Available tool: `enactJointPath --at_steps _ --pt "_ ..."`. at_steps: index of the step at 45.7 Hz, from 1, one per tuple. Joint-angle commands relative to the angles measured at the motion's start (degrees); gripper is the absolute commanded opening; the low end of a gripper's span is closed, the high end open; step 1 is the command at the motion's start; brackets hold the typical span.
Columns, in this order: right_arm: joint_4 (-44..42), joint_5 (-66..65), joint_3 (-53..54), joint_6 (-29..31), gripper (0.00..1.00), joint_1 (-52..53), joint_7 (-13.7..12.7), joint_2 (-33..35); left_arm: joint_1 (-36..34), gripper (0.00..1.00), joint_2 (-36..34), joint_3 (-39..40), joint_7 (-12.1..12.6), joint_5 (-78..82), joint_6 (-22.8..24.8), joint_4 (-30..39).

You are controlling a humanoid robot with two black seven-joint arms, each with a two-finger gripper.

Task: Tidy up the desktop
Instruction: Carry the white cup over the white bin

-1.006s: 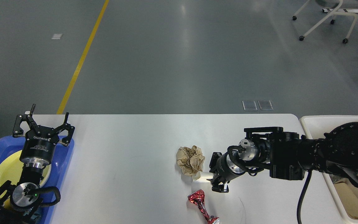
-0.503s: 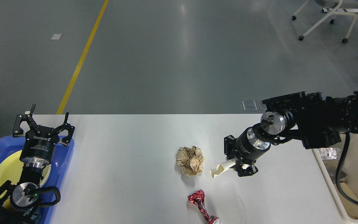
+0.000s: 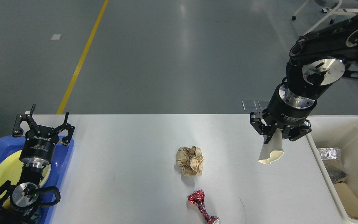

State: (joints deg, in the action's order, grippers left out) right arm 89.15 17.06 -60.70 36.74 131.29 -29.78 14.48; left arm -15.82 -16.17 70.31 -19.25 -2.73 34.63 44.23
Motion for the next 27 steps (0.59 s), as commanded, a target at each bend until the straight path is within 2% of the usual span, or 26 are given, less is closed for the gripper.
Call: enactJointPath --at_steps 1,27 --pt "7.8 -0.8 0.7 0.2 0.0 7.7 0.0 1.4 0.0 0.96 0.0 0.0 0.0 0.0 0.0 0.0" --pt "7.4 0.5 0.6 -1.3 0.0 7.5 0.2 3.4 0.0 0.96 0.0 0.0 0.0 0.0 0.0 0.0"
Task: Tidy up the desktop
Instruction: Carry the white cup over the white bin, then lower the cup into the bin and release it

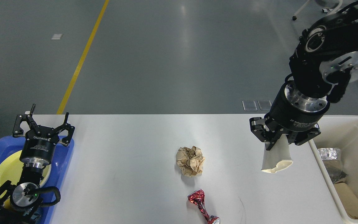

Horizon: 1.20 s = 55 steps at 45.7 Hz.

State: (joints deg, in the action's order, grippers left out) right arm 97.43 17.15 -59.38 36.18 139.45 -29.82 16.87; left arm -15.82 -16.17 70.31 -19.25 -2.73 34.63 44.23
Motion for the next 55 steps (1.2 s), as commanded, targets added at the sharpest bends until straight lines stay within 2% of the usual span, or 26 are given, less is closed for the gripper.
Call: enactJointPath --at_steps 1,6,15,25,28,34,40,43,55 --pt "-1.4 0.9 -1.2 -1.2 0.0 -1.0 0.2 1.4 0.0 0.96 0.0 0.0 0.0 0.0 0.0 0.0" --pt "-4.2 1.9 -5.6 -4.2 0.0 -4.4 0.1 5.9 0.0 0.96 0.0 0.0 0.0 0.0 0.0 0.0" --pt "-15.2 -1.3 -10.4 -4.6 0.0 -12.9 0.3 14.9 0.0 0.96 0.0 0.0 0.0 0.0 0.0 0.0" --pt "-31.7 -8.2 -7.1 -4.6 0.0 -27.0 0.6 26.8 0.0 0.96 0.0 0.0 0.0 0.0 0.0 0.0" --pt "-37.6 -9.8 -2.9 -4.6 0.0 -33.9 1.6 28.3 0.0 0.96 0.0 0.0 0.0 0.0 0.0 0.0" --pt "-50.6 -17.1 9.7 -4.6 0.0 -51.4 5.6 28.4 0.0 0.96 0.0 0.0 0.0 0.0 0.0 0.0" --pt "-61.2 -26.1 21.1 -5.8 0.0 -66.7 12.3 27.0 0.0 0.96 0.0 0.0 0.0 0.0 0.0 0.0" --pt "-65.6 -30.3 24.7 -8.4 0.0 -72.2 14.4 24.5 0.0 0.96 0.0 0.0 0.0 0.0 0.0 0.0" --pt "-77.4 -35.7 25.1 -26.4 0.0 -88.5 15.0 13.7 0.0 0.96 0.0 0.0 0.0 0.0 0.0 0.0"
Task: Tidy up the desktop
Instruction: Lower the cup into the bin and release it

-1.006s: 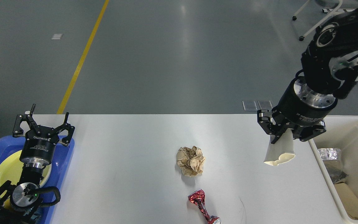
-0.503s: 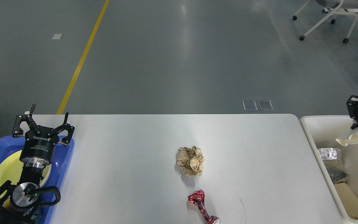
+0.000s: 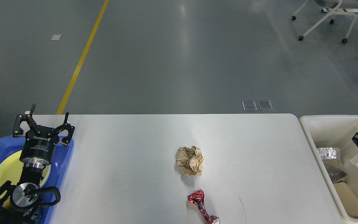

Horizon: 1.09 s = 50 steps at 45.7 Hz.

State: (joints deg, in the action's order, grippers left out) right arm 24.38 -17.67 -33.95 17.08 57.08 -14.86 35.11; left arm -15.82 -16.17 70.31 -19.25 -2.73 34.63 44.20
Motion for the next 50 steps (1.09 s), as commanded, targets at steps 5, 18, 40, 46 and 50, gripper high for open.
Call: enactJointPath --at_steps 5,18,40,46,50 --pt "-10.6 -0.9 -1.1 -13.5 0.0 -12.9 0.0 -9.2 0.0 0.96 0.0 0.0 0.0 0.0 0.0 0.0" --pt "-15.5 -0.5 -1.0 -22.2 0.0 -21.4 -0.1 -14.7 0.0 0.96 0.0 0.0 0.0 0.0 0.0 0.0" --pt "-15.1 -0.1 -0.7 -28.9 1.0 -22.4 -0.3 -15.2 0.0 0.96 0.0 0.0 0.0 0.0 0.0 0.0" --pt "-14.7 0.0 -0.7 -29.2 1.0 -22.5 -0.3 -15.4 0.0 0.96 0.0 0.0 0.0 0.0 0.0 0.0" --pt "-14.7 0.0 -0.7 -29.2 1.0 -22.5 -0.3 -15.5 0.0 0.96 0.0 0.0 0.0 0.0 0.0 0.0"
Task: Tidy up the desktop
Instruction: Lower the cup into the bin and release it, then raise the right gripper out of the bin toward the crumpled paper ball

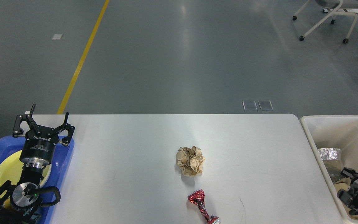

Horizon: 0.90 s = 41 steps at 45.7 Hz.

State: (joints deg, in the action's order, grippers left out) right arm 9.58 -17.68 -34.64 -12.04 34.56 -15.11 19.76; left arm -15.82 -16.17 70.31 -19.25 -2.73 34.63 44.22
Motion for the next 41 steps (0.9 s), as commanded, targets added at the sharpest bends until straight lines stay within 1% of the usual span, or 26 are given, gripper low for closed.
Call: enactJointPath --at_steps 1,18,23,27,29,33,36,38,41 --pt "0.1 0.0 0.0 -0.1 1.0 0.0 0.0 -0.2 0.0 0.96 0.0 0.0 0.0 0.0 0.0 0.0" --pt "0.5 -0.1 0.0 0.1 1.0 0.1 0.1 0.2 0.0 0.96 0.0 0.0 0.0 0.0 0.0 0.0" --pt "0.9 -0.7 0.0 1.3 1.0 1.0 0.1 0.5 0.0 0.96 0.0 0.0 0.0 0.0 0.0 0.0" --pt "1.9 -1.0 -0.3 2.4 1.0 4.2 0.1 1.1 0.0 0.96 0.0 0.0 0.0 0.0 0.0 0.0" --pt "3.2 -1.0 -0.5 3.2 1.0 6.7 0.1 2.4 0.0 0.96 0.0 0.0 0.0 0.0 0.0 0.0" --pt "8.1 -1.6 -0.5 6.8 1.0 11.7 0.1 6.2 0.0 0.96 0.0 0.0 0.0 0.0 0.0 0.0" --pt "12.4 -4.4 -0.9 11.5 1.0 17.6 -0.2 9.0 0.0 0.96 0.0 0.0 0.0 0.0 0.0 0.0" --pt "14.3 -6.6 -1.5 15.2 1.0 20.7 -0.4 10.2 0.0 0.96 0.0 0.0 0.0 0.0 0.0 0.0" --pt "16.8 -9.6 -3.6 22.6 1.0 25.8 -0.6 11.2 0.0 0.96 0.0 0.0 0.0 0.0 0.0 0.0"
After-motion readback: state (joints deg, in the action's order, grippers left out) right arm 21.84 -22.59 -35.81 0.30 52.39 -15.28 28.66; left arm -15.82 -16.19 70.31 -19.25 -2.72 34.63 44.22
